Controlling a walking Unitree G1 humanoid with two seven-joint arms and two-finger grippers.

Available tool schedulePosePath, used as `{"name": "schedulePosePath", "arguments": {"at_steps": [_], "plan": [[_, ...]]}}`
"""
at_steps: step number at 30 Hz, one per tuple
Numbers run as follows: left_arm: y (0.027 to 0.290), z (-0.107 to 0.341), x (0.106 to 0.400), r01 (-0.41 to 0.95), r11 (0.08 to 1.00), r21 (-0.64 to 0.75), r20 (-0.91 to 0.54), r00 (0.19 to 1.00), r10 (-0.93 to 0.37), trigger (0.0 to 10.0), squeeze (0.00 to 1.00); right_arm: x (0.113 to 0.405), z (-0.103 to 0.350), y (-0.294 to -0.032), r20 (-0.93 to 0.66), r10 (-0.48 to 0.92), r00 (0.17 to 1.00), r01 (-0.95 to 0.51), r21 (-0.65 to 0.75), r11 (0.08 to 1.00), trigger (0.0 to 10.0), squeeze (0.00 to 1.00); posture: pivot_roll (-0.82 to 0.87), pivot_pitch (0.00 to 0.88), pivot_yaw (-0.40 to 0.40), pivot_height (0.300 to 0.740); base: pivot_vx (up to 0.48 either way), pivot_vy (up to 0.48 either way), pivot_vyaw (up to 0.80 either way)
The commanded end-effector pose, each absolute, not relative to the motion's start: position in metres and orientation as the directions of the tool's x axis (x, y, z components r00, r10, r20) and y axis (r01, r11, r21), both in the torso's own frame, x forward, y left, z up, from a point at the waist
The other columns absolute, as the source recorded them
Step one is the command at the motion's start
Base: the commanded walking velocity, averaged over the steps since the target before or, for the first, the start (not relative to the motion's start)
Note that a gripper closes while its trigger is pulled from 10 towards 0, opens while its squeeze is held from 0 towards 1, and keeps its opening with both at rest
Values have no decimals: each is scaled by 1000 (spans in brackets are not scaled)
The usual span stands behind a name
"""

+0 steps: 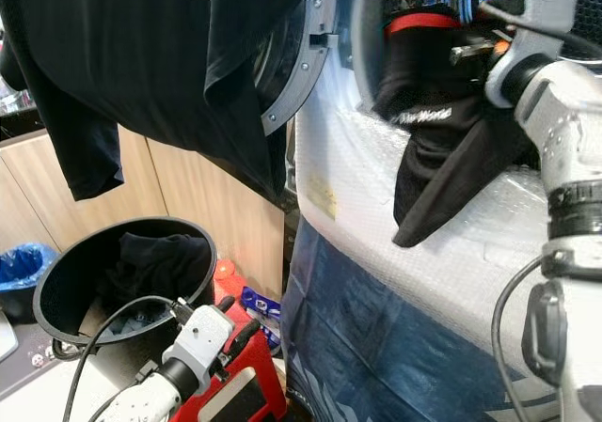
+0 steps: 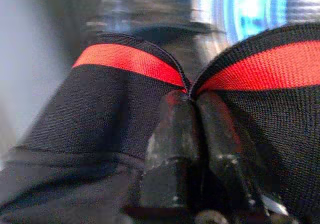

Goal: Clothes washing

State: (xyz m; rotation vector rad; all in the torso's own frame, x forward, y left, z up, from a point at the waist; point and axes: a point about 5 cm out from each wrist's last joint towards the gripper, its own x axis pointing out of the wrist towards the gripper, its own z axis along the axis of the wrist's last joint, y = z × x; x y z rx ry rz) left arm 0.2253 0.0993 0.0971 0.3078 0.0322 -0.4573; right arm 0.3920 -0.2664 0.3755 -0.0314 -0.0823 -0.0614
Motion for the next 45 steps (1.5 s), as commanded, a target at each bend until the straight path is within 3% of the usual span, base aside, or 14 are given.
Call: {"name": "schedulePosePath", "arguments": {"at_steps": [1, 7, 11, 12, 13, 14, 19, 36, 37, 38, 40, 41, 42, 45], "plan": [[96, 98, 222, 441, 852, 283, -99, 897, -431, 10000, 0, 387, 392, -277, 139, -166, 976, 173, -38, 984, 10000, 0, 60, 11, -118, 740, 0, 0, 0], [91, 96, 216, 431, 864, 259, -102, 902, -419, 10000, 0, 371, 442, -294, 324, -457, 828, 416, 192, 889, 10000, 0, 63, 12, -139, 740, 0, 0, 0], [89, 96, 213, 427, 870, 246, -104, 904, -414, 10000, 0, 381, 434, -273, 291, -355, 888, 368, 12, 930, 10000, 0, 66, 20, -148, 740, 0, 0, 0], [89, 96, 213, 426, 871, 245, -104, 905, -414, 10000, 0, 385, 427, -269, 257, -329, 909, 347, -29, 937, 10000, 918, 66, 20, -148, 740, 0, 0, 0], [89, 96, 213, 426, 871, 244, -104, 905, -413, 10000, 0, 387, 422, -266, 232, -312, 921, 332, -53, 942, 10000, 918, 66, 20, -148, 740, 0, 0, 0], [89, 96, 212, 425, 873, 242, -106, 905, -411, 10000, 0, 391, 417, -260, 207, -275, 939, 301, -105, 948, 10000, 1000, 67, 21, -148, 740, 0, 0, 0], [90, 97, 212, 421, 874, 241, -108, 907, -407, 10000, 0, 398, 400, -246, 121, -161, 980, 191, -308, 932, 10000, 1000, 62, 33, -141, 740, 0, 0, 0], [93, 100, 219, 421, 867, 267, -108, 907, -407, 10000, 0, 392, 383, -272, 37, -247, 968, 247, -294, 923, 10000, 1000, 43, 22, -114, 740, 0, 0, 0], [93, 100, 220, 425, 865, 267, -107, 905, -411, 10000, 0, 388, 378, -269, 67, -115, 991, 127, -219, 967, 10000, 1000, 27, 18, -99, 740, 0, 0, 0], [93, 100, 220, 425, 865, 267, -107, 905, -411, 10000, 0, 388, 378, -269, 67, -115, 991, 127, -219, 967, 10000, 1000, 27, 18, -99, 740, 0, 0, 0], [92, 100, 222, 435, 861, 265, -106, 900, -422, 10000, 0, 373, 376, -254, 197, 150, 969, -114, -180, 977, 10000, 973, 17, 15, -90, 740, 0, 0, 0], [92, 100, 222, 435, 861, 265, -106, 900, -422, 10000, 0, 373, 376, -254, 197, 150, 969, -114, -180, 977, 10000, 973, 17, 15, -90, 740, 0, 0, 0], [91, 100, 222, 441, 858, 263, -106, 897, -429, 10000, 0, 366, 375, -249, 242, 231, 942, -189, -183, 965, 10000, 0, 17, 15, -90, 740, 0, 0, 0], [89, 102, 225, 450, 854, 263, -101, 893, -439, 10000, 0, 354, 364, -245, 316, 340, 886, -279, -223, 934, 10000, 0, 3, 10, -79, 740, 0, 0, 0]]}}
